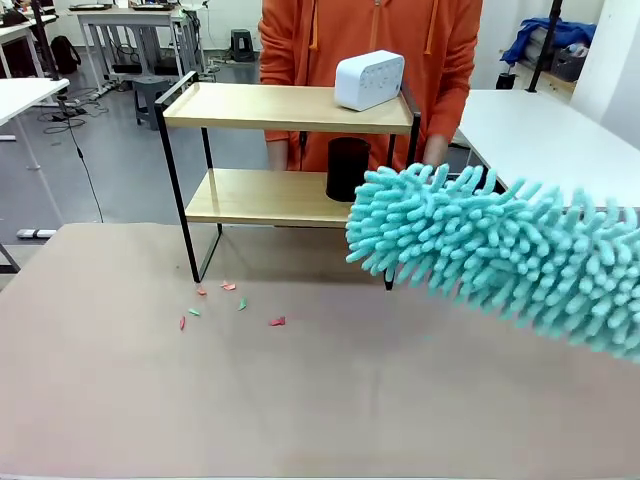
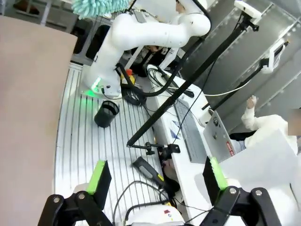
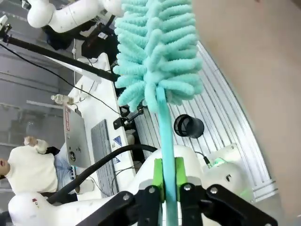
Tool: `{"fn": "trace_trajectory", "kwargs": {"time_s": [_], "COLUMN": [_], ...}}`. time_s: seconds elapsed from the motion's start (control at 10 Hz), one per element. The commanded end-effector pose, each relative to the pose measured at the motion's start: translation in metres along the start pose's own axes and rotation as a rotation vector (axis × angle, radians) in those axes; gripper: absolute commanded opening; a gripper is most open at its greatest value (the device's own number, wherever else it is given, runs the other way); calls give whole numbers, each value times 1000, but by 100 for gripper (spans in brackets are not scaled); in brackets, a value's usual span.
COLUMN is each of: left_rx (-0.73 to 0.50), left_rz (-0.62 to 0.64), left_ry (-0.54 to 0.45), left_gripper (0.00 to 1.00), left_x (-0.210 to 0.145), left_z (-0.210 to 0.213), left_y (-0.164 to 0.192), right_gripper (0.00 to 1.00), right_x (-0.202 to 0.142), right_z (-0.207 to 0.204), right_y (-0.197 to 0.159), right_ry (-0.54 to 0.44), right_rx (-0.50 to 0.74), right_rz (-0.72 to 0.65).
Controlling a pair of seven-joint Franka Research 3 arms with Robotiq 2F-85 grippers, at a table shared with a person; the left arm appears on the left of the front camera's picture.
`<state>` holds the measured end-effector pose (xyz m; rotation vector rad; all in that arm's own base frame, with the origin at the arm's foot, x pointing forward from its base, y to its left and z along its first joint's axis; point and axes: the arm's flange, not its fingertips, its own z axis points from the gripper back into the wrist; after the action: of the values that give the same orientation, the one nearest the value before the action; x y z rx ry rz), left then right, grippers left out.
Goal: Clean the shelf.
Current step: Hand the Duster back to the human.
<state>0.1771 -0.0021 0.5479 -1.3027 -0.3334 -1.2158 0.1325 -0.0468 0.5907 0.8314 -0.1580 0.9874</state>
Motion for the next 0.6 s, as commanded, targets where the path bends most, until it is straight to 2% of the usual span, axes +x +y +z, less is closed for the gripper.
{"fn": "trace_trajectory", "kwargs": {"time_s": [0.0,0.1,0.2,0.4,0.5], "left_rx": [33,0,0,2,42], "left_rz": [-10,0,0,9,8], "left_ry": [-76,0,0,64,116], "left_gripper": [100,100,100,100,100], "left_x": [-5,0,0,46,61], "left_z": [11,0,0,-51,-76], "left_y": [-8,0,0,25,35], "right_gripper": [13,13,13,13,13], "right_x": [13,56,56,105,125], "right_z": [-12,-22,-22,-28,-38], "right_y": [5,-3,-3,5,6], "right_ry": [71,173,173,279,333], "right_rx": [-13,-34,-34,-82,-99], "right_rz": [17,27,27,59,57]}}
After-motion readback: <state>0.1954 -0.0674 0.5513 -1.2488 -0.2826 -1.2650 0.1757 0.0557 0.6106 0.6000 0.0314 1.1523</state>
